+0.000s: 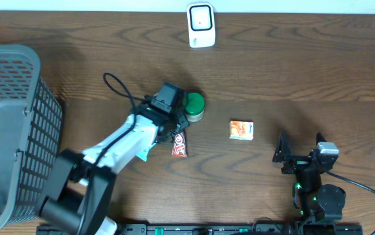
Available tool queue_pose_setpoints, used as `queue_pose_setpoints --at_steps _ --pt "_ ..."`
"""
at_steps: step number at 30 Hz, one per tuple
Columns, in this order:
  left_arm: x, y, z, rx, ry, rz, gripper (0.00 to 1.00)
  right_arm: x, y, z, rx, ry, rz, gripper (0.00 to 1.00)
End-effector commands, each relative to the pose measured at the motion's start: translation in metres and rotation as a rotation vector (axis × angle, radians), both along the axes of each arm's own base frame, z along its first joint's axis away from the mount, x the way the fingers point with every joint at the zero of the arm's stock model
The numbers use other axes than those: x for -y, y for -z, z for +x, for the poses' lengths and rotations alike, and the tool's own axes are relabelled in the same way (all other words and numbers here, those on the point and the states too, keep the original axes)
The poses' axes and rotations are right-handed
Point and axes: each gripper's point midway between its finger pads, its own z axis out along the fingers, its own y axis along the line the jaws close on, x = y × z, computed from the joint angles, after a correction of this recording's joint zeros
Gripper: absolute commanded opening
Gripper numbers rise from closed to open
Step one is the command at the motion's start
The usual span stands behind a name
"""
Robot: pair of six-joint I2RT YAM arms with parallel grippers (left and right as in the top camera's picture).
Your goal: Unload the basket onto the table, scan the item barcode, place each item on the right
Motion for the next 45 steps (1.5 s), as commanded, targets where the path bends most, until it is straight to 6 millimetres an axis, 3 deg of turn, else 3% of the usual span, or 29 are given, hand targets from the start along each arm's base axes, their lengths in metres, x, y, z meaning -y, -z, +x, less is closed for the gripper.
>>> queue_pose_setpoints --at_steps 1,4,5,7,9,13,17,20,24,27,31,36,45 --pt "-0.019 -0.002 0.012 0.053 -0.175 0.080 0.26 -0.002 0.001 0.000 -0.003 -0.008 0.007 0.99" --pt "-0.027 -0.034 0.030 0.186 -0.110 0.141 0.71 -0.002 0.001 0.000 -0.003 -0.008 0.007 0.99" --pt "-0.028 -0.051 0.037 0.237 -0.090 0.150 0.78 -0.002 0.001 0.000 -0.003 -0.008 0.007 0.99" --pt "-0.030 -0.099 0.053 0.372 -0.055 0.147 0.82 -0.002 0.001 0.000 -0.003 -0.008 0.007 0.99" --pt "-0.034 -0.160 0.067 0.529 -0.019 0.146 0.84 -0.002 0.001 0.000 -0.003 -0.008 0.007 0.99" --pt "-0.060 -0.295 0.075 0.866 0.024 0.230 0.84 -0.002 0.001 0.000 -0.003 -0.008 0.007 0.99" --pt "-0.110 -0.412 0.053 1.121 -0.048 0.455 0.84 -0.002 0.001 0.000 -0.003 -0.008 0.007 0.99" --pt "-0.163 -0.489 0.019 1.215 -0.202 0.716 0.85 -0.002 0.001 0.000 -0.003 -0.008 0.007 0.99" --pt "-0.212 -0.561 -0.031 1.232 -0.329 0.980 0.85 -0.002 0.001 0.000 -0.003 -0.008 0.007 0.99" --pt "-0.233 -0.594 -0.064 1.242 -0.380 1.068 0.85 -0.002 0.001 0.000 -0.003 -0.008 0.007 0.99" --pt "-0.258 -0.606 -0.103 1.232 -0.492 1.081 0.85 -0.002 0.001 0.000 -0.003 -0.008 0.007 0.99" --pt "-0.282 -0.604 -0.139 1.196 -0.594 1.087 0.85 -0.002 0.001 0.000 -0.003 -0.008 0.007 0.99" --pt "-0.296 -0.577 -0.169 1.209 -0.616 1.058 0.85 -0.002 0.001 0.000 -0.002 -0.008 0.007 0.99"
